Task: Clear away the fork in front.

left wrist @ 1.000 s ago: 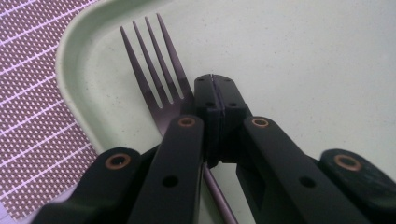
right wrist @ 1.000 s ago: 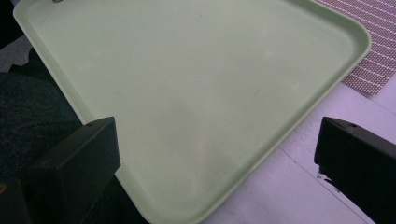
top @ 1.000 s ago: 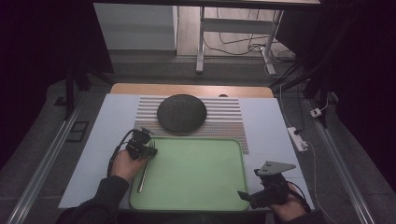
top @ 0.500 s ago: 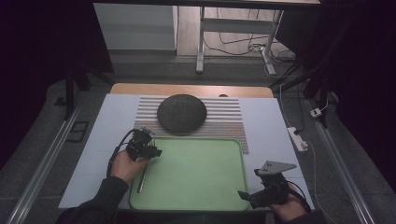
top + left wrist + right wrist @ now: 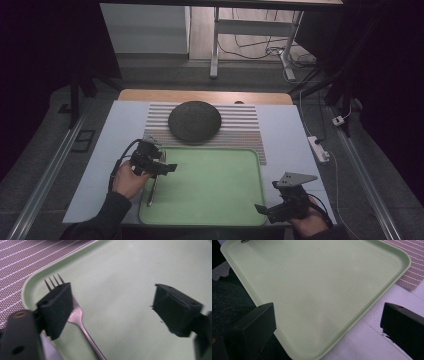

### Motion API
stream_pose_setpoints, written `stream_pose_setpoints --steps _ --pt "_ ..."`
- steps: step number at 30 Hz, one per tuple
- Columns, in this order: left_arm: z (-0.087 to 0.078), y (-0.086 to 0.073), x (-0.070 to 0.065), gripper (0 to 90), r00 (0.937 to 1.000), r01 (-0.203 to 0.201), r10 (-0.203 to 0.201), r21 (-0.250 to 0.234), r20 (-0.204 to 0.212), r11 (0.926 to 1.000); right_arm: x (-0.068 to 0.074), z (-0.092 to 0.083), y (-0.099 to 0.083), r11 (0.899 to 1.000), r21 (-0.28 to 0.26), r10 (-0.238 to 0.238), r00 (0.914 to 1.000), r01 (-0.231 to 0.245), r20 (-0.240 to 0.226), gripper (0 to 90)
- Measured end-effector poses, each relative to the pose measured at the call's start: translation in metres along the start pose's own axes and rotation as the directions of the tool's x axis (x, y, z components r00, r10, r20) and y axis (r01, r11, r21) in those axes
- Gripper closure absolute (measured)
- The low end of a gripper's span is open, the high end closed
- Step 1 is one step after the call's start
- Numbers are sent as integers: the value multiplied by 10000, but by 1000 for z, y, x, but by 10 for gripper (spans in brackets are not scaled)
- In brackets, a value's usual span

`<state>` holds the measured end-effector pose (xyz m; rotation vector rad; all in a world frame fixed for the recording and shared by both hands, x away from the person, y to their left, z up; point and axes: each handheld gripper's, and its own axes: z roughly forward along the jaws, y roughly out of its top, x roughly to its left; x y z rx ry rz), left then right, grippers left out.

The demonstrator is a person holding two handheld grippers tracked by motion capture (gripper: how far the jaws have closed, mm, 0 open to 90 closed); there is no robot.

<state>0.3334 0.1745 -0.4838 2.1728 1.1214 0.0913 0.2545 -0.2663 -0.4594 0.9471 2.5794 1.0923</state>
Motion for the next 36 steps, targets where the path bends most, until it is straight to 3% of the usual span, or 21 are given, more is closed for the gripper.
stream_pose_setpoints --steps 5,14,29,36 --pt "-13 -7 -4 52 9992 -122 135 -333 379 9994 0 0 0 10000 -39 59 10000 -60 -26 0" --pt "-36 -27 -7 3 9943 -79 201 -1159 1046 9932 -2 -1 0 9998 -83 205 9998 -205 -40 0" --pt "-69 -70 -8 0 9936 307 -139 -1491 1120 9883 -3 -1 0 9990 -114 424 9991 -423 17 0" --pt "-86 -91 -9 0 9942 456 -265 -1842 1045 9818 -5 -2 -1 9978 -223 631 9980 -629 59 0"
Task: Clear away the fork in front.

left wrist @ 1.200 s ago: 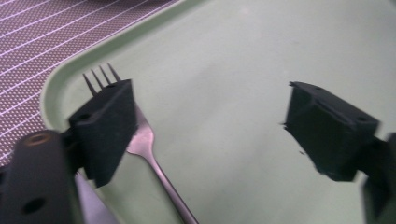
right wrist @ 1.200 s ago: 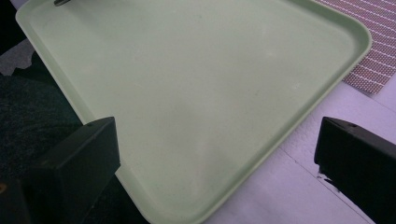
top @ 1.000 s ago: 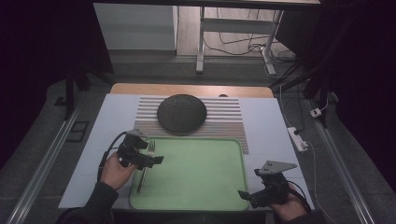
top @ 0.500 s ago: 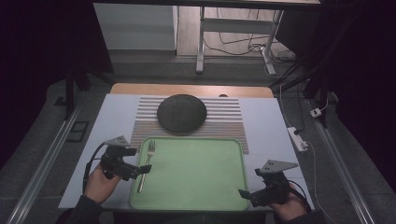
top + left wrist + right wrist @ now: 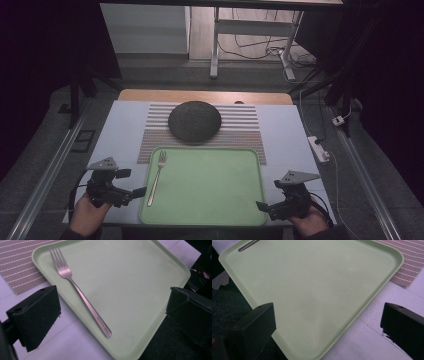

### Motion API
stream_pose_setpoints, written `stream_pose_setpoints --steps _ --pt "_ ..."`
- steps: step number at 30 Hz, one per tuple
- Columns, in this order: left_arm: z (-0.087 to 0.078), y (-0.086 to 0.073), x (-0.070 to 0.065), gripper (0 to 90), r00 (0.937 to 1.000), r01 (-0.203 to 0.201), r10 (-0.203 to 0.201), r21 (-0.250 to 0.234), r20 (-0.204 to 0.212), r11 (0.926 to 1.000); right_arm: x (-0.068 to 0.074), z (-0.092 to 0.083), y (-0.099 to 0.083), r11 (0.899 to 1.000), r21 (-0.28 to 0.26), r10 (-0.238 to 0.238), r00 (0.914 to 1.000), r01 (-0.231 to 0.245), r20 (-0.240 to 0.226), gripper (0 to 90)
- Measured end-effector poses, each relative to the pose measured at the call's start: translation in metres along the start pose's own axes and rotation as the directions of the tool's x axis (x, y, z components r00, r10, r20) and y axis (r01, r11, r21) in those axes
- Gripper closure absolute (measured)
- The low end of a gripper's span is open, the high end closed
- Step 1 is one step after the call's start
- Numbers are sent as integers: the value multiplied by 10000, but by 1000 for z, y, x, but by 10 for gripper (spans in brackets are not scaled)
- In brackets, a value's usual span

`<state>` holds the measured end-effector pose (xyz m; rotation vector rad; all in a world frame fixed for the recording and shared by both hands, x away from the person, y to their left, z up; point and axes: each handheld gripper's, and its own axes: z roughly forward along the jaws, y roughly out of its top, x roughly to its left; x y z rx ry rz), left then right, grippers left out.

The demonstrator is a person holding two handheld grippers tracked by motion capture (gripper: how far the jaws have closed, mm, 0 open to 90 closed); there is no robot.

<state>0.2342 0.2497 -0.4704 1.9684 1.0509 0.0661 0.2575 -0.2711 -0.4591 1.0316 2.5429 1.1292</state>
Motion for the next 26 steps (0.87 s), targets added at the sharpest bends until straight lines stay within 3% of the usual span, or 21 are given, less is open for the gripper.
stream_pose_setpoints --steps 15,26 --pt "-29 -33 -4 0 9985 177 -181 -70 -520 9998 -1 1 1 9998 26 199 9998 -199 34 0" --pt "-36 -40 -5 0 9969 346 -353 -114 -697 9993 0 2 1 9998 147 115 9999 -116 69 0"
